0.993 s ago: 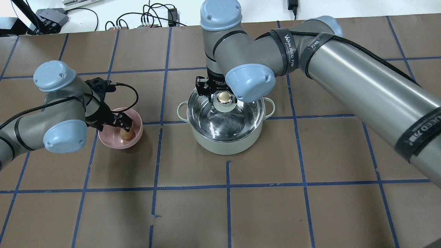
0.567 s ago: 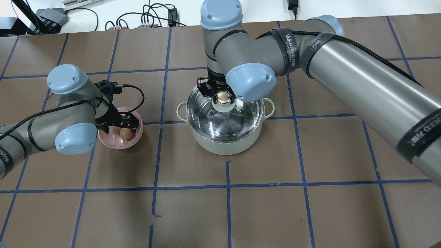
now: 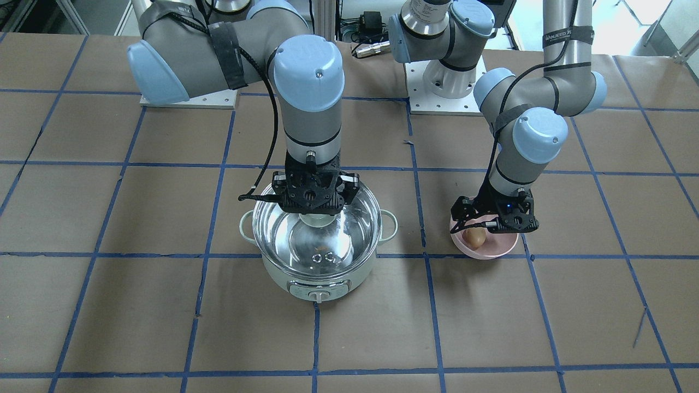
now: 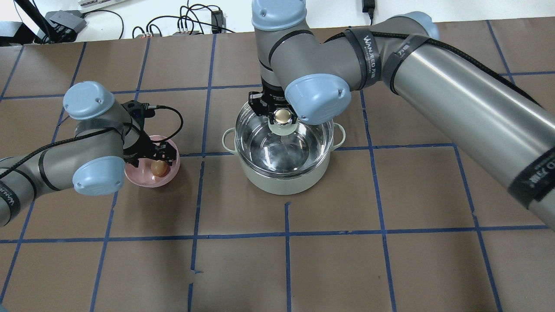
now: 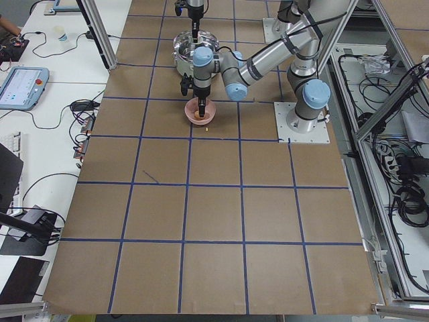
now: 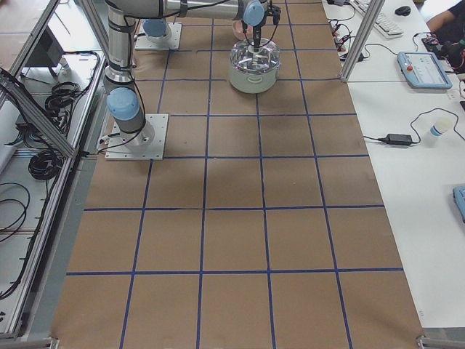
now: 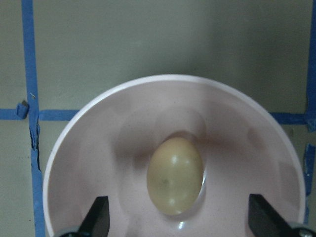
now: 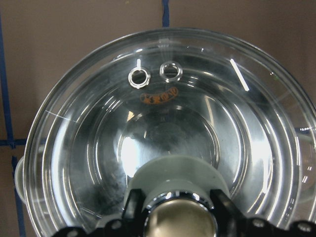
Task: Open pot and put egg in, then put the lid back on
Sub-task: 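Lift the glass lid off the pot and carry it away with the right gripper, then close the left gripper on the tan egg in the pink bowl, then lift the egg and carry it over the open pot with the left gripper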
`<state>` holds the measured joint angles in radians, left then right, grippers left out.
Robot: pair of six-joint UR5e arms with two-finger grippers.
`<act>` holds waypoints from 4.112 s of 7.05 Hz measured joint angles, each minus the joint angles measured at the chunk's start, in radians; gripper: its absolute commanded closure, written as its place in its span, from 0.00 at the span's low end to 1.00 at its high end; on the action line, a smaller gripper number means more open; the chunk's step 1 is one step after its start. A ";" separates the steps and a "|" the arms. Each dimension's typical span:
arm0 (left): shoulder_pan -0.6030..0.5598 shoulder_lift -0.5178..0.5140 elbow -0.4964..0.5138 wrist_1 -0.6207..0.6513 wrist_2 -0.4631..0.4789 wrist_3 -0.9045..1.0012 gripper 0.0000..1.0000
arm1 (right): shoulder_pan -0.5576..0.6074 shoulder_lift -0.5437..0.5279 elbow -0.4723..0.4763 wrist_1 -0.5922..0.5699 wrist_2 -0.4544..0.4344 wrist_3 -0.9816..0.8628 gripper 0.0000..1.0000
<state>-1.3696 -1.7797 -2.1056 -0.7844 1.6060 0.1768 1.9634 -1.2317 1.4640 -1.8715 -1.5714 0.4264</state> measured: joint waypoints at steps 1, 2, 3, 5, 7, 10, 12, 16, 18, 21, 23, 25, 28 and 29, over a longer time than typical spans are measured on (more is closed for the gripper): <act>0.000 -0.002 0.000 0.000 -0.001 0.000 0.04 | -0.012 -0.041 -0.029 0.059 0.000 -0.001 0.94; 0.000 -0.005 0.000 0.002 -0.004 0.000 0.07 | -0.038 -0.085 -0.050 0.129 0.000 -0.005 0.94; 0.001 -0.014 0.000 0.011 -0.007 0.000 0.07 | -0.092 -0.136 -0.056 0.197 0.000 -0.027 0.95; 0.001 -0.048 0.000 0.047 -0.009 0.001 0.07 | -0.263 -0.240 -0.047 0.332 0.007 -0.155 0.96; 0.001 -0.059 0.000 0.059 -0.008 0.005 0.08 | -0.361 -0.281 -0.032 0.376 0.021 -0.292 0.96; 0.001 -0.063 0.000 0.060 -0.005 0.007 0.29 | -0.381 -0.305 -0.006 0.376 0.016 -0.346 0.99; 0.001 -0.064 -0.001 0.059 -0.005 0.006 0.40 | -0.382 -0.322 0.001 0.382 0.013 -0.339 0.99; 0.001 -0.065 -0.005 0.057 -0.006 0.000 0.79 | -0.382 -0.331 0.008 0.385 0.015 -0.337 0.97; 0.001 -0.064 0.001 0.054 -0.005 0.000 0.79 | -0.382 -0.330 0.012 0.385 0.018 -0.336 0.96; -0.003 -0.042 0.045 0.009 -0.005 0.000 0.79 | -0.382 -0.330 0.011 0.382 0.021 -0.341 0.95; -0.015 -0.016 0.159 -0.151 -0.007 -0.014 0.79 | -0.381 -0.329 0.008 0.382 0.020 -0.346 0.94; -0.071 -0.008 0.284 -0.294 -0.035 -0.076 0.79 | -0.382 -0.326 0.005 0.384 0.021 -0.348 0.93; -0.254 -0.010 0.422 -0.365 -0.095 -0.215 0.79 | -0.383 -0.324 0.003 0.386 0.022 -0.349 0.93; -0.340 -0.014 0.444 -0.361 -0.095 -0.296 0.79 | -0.383 -0.324 0.003 0.386 0.023 -0.350 0.93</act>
<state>-1.7097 -1.7940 -1.6620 -1.1457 1.5106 -0.1195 1.5800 -1.5556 1.4665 -1.4850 -1.5485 0.0768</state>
